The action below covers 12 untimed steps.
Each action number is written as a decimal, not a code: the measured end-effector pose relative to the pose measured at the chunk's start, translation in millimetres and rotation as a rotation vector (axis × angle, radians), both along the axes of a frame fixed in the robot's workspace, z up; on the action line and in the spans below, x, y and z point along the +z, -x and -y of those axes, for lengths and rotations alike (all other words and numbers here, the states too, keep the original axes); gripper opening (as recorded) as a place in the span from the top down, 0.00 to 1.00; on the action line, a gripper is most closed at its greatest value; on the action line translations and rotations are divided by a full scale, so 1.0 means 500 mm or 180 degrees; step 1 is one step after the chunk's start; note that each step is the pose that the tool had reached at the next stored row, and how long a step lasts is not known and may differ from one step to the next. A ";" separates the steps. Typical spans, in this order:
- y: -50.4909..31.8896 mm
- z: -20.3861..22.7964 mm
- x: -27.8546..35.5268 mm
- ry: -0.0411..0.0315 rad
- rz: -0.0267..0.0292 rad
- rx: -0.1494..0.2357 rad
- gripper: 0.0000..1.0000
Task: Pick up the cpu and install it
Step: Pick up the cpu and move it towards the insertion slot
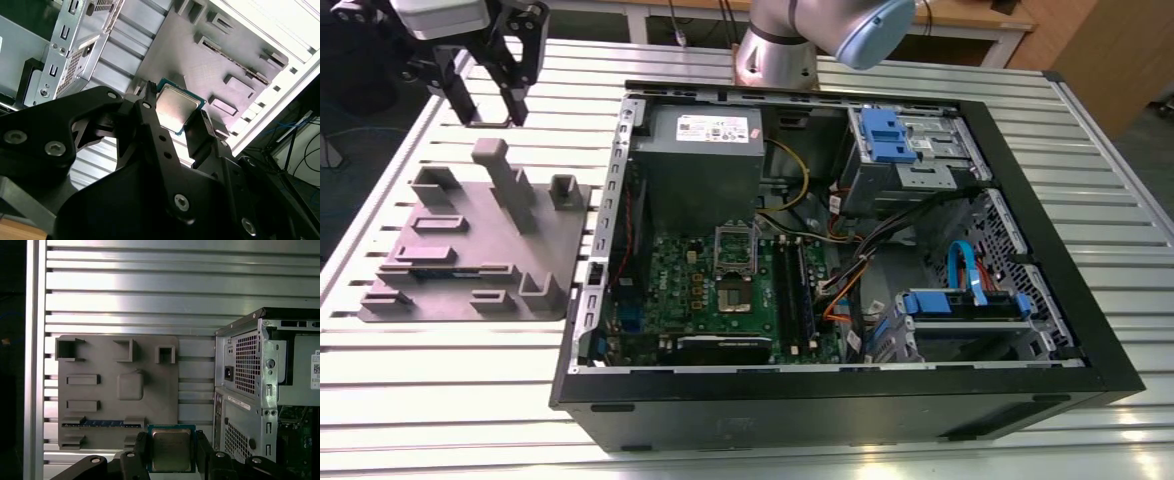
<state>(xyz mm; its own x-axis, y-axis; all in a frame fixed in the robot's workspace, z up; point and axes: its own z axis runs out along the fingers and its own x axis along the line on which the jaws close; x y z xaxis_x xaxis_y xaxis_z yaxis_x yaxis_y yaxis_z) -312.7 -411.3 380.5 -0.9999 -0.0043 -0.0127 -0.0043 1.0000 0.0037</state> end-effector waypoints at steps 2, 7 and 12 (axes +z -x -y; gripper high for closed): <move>-0.002 -0.0001 0.000 0.0000 0.0000 0.0000 0.53; -0.010 0.0000 0.000 0.0000 0.0000 0.0000 0.53; -0.021 0.0000 0.000 0.0000 0.0000 0.0000 0.53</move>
<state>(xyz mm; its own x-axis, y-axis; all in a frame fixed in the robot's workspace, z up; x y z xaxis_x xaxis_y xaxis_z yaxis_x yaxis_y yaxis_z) -302.0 -411.3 380.4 -0.9999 -0.0042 -0.0128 -0.0043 1.0000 0.0038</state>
